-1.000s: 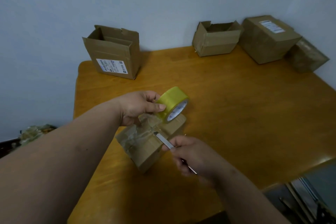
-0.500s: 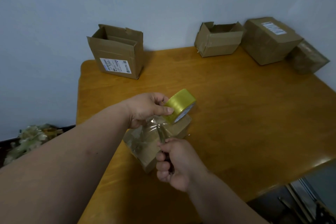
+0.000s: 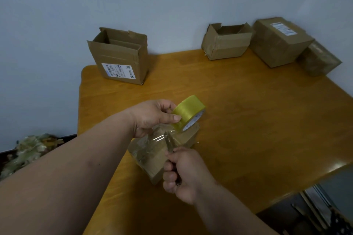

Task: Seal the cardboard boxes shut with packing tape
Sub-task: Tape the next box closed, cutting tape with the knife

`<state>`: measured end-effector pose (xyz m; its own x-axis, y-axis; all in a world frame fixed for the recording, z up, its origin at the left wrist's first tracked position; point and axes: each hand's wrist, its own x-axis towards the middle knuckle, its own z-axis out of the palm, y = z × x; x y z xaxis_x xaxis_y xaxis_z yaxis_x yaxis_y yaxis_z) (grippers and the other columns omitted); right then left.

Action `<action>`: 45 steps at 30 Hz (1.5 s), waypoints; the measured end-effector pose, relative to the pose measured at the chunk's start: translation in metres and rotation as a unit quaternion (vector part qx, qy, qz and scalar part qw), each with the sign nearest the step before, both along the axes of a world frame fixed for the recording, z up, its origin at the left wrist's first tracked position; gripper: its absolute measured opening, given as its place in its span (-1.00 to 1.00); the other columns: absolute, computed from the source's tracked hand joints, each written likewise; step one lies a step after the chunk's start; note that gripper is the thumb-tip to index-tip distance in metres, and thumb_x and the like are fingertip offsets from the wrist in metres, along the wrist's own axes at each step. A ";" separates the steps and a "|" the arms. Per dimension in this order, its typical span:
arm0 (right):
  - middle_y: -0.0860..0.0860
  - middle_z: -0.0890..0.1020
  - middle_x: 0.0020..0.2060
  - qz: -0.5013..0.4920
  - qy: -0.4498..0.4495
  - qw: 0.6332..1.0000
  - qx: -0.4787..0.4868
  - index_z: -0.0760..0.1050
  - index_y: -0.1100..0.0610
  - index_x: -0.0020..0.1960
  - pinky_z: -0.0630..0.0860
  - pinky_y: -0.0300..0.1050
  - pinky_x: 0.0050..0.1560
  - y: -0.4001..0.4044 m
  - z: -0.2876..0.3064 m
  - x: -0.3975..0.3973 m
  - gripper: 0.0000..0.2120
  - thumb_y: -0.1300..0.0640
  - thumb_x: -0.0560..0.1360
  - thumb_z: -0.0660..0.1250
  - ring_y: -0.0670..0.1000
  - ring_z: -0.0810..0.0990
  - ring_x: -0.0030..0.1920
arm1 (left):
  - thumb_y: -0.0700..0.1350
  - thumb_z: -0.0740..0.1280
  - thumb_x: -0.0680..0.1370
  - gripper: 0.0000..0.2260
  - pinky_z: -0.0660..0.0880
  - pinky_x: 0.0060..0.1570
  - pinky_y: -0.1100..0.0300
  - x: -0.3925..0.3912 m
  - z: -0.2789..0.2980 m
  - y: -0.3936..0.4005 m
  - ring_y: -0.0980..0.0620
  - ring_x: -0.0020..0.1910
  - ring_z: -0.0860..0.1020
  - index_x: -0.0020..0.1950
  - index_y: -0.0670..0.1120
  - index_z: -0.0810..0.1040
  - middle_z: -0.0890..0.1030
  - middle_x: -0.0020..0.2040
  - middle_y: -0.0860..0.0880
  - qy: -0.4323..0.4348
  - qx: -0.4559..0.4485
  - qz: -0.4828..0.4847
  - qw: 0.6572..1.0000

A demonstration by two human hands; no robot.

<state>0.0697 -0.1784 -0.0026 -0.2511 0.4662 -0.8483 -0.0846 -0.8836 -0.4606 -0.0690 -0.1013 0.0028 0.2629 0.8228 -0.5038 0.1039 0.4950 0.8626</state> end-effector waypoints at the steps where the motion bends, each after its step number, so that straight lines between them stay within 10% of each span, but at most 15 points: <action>1: -0.01 0.35 -0.46 -0.010 -0.002 1.000 -0.001 0.35 0.07 -0.10 0.17 -0.24 -0.46 0.002 0.000 -0.003 -0.82 0.25 0.63 0.07 -0.08 0.23 -0.51 | -0.28 0.36 0.55 -0.88 0.46 -0.48 0.33 0.002 -0.001 0.001 0.11 -0.37 0.55 -0.14 -0.09 0.54 0.53 -0.24 -0.05 0.002 0.005 -0.002 1.000; 12: 0.02 0.39 -0.47 0.076 -0.049 0.993 0.081 0.43 0.15 0.08 0.11 -0.21 -0.47 0.001 -0.016 0.053 -0.87 0.23 0.65 0.11 -0.06 0.24 -0.52 | -0.26 0.36 0.55 -0.91 0.48 -0.42 0.33 0.004 0.000 0.005 0.07 -0.27 0.53 -0.10 -0.09 0.53 0.55 -0.23 -0.07 -0.008 0.011 0.019 1.000; 17: 0.04 0.44 -0.43 0.090 -0.217 0.955 0.183 0.47 0.15 0.09 0.19 -0.17 -0.47 0.025 -0.051 0.102 -0.86 0.23 0.62 0.15 -0.02 0.31 -0.51 | -0.27 0.36 0.55 -0.92 0.50 -0.41 0.31 0.002 -0.001 0.005 0.08 -0.28 0.56 -0.09 -0.10 0.54 0.58 -0.23 -0.06 -0.021 -0.003 0.028 0.999; 29: 0.17 0.47 0.21 0.309 -0.439 0.808 0.242 0.37 0.13 0.39 0.47 0.09 0.14 0.054 -0.147 0.108 -0.57 0.29 0.54 0.12 0.22 0.48 0.17 | -0.27 0.37 0.53 -0.92 0.54 -0.12 0.21 -0.003 -0.006 0.004 -0.01 -0.10 0.58 -0.06 -0.10 0.57 0.62 -0.13 -0.10 -0.026 0.006 0.043 0.999; 32: 0.11 0.46 0.26 0.219 -0.484 0.787 0.314 0.40 0.07 0.40 0.40 0.06 0.26 0.067 -0.112 0.099 -0.59 0.20 0.56 0.24 0.16 0.42 0.29 | -0.27 0.37 0.54 -0.91 0.54 -0.14 0.22 -0.002 -0.005 0.005 0.00 -0.12 0.57 -0.08 -0.09 0.57 0.62 -0.14 -0.09 -0.035 0.005 0.048 0.998; 37: 0.04 0.62 -0.19 0.062 -0.289 0.876 0.382 0.53 0.09 -0.11 0.46 -0.27 -0.25 0.057 -0.033 0.056 -0.91 0.24 0.53 0.30 0.01 0.58 -0.18 | -0.25 0.38 0.53 -0.92 0.54 -0.28 0.28 -0.003 -0.006 0.005 0.03 -0.17 0.57 -0.08 -0.09 0.57 0.61 -0.15 -0.09 -0.049 0.002 0.062 0.997; 40: 0.14 0.68 -0.06 0.027 -0.059 0.975 0.213 0.55 0.15 0.00 0.57 -0.06 -0.05 0.046 -0.020 0.032 -0.92 0.25 0.54 0.31 0.08 0.65 -0.04 | -0.23 0.38 0.52 -0.94 0.53 -0.38 0.27 -0.005 -0.005 0.003 0.05 -0.23 0.56 -0.05 -0.10 0.55 0.60 -0.20 -0.07 -0.075 -0.017 0.089 0.993; 45: 0.08 0.69 -0.02 -0.100 0.143 0.981 0.086 0.54 0.19 0.17 0.54 -0.05 0.11 0.045 -0.027 0.004 -0.75 0.31 0.50 0.37 0.06 0.64 0.05 | -0.08 0.43 0.39 -0.72 0.46 -0.33 0.23 -0.011 -0.005 0.002 0.04 -0.17 0.51 0.07 -0.06 0.51 0.58 -0.17 -0.06 -0.062 -0.019 0.098 0.993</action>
